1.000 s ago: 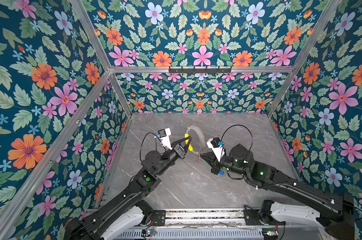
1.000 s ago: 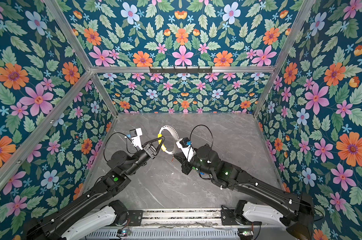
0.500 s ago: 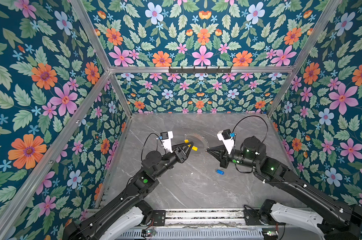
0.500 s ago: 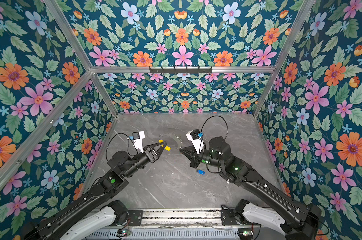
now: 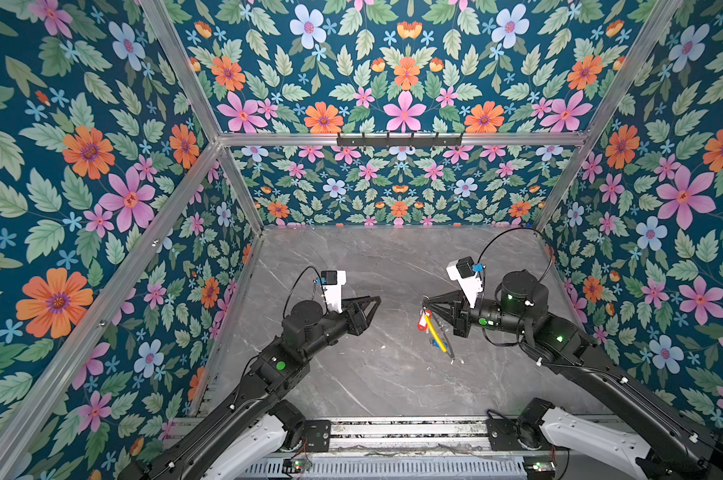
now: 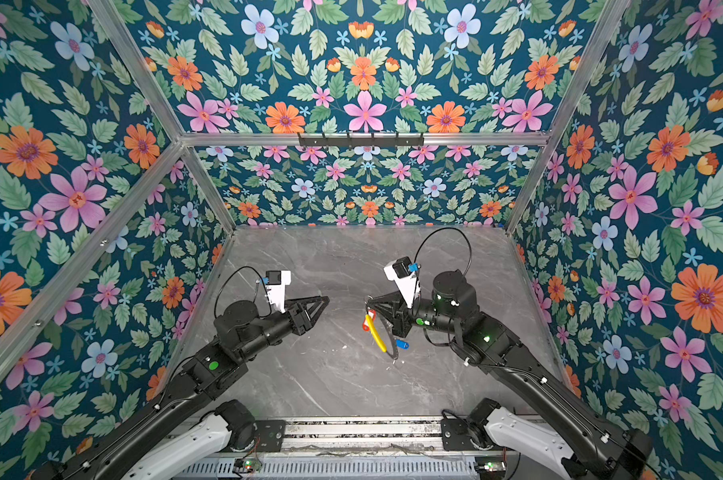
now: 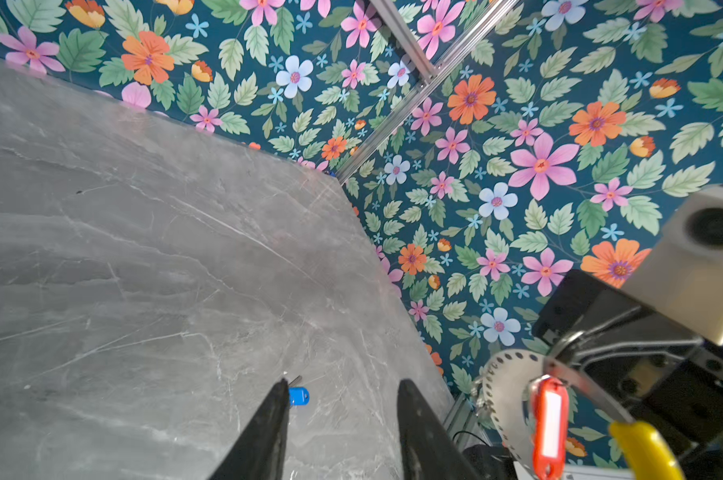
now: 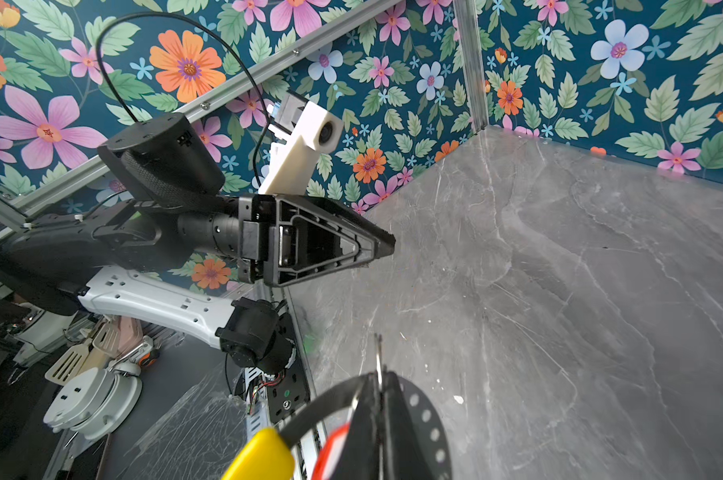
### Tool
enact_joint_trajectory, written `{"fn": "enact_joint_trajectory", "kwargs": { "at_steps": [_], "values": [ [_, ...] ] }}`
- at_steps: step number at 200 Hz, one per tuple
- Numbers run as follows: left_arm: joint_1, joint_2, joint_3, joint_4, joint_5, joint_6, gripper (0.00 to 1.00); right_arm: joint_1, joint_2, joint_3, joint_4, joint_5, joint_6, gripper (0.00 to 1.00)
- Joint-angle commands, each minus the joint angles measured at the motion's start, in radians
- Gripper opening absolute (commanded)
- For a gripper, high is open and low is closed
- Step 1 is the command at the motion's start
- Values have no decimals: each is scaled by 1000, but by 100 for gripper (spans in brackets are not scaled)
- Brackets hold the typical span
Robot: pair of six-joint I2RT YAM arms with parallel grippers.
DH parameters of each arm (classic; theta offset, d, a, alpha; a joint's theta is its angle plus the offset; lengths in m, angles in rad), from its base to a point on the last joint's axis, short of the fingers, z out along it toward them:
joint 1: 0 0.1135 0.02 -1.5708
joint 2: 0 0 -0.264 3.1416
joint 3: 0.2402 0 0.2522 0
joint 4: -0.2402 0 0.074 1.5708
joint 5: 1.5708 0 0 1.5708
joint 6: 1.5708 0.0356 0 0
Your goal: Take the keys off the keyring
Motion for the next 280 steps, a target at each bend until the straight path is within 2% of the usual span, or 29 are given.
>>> {"fn": "enact_joint_trajectory", "kwargs": {
  "at_steps": [1,37,51,62,73,82,93,111,142,188,238,280],
  "values": [
    [0,-21,0,27,27,87,37,-1,1,18,-14,-31,-33,0],
    [1,-43,-27,322,289,151,35,-1,34,62,-82,-137,-73,0],
    [0,-13,-21,451,404,143,19,-2,43,76,-86,-184,-66,0],
    [0,31,-1,542,513,116,14,-2,51,89,-88,-220,-60,0],
    [0,77,21,621,619,84,14,-1,56,98,-90,-257,-52,0],
    [0,100,30,663,664,60,22,-2,56,103,-88,-278,-47,0],
    [0,113,41,649,682,70,25,-1,55,104,-83,-288,-40,0],
    [0,122,65,557,686,108,22,-1,53,103,-78,-303,-31,0],
    [-1,152,76,565,743,80,20,-2,55,104,-57,-316,-13,0],
    [-3,193,96,522,782,79,24,2,75,113,-41,-324,-4,0],
    [-4,211,114,479,803,99,14,8,84,115,-34,-322,-3,0],
    [-6,216,120,438,797,116,17,9,78,106,-15,-308,3,0]
  ]
}}
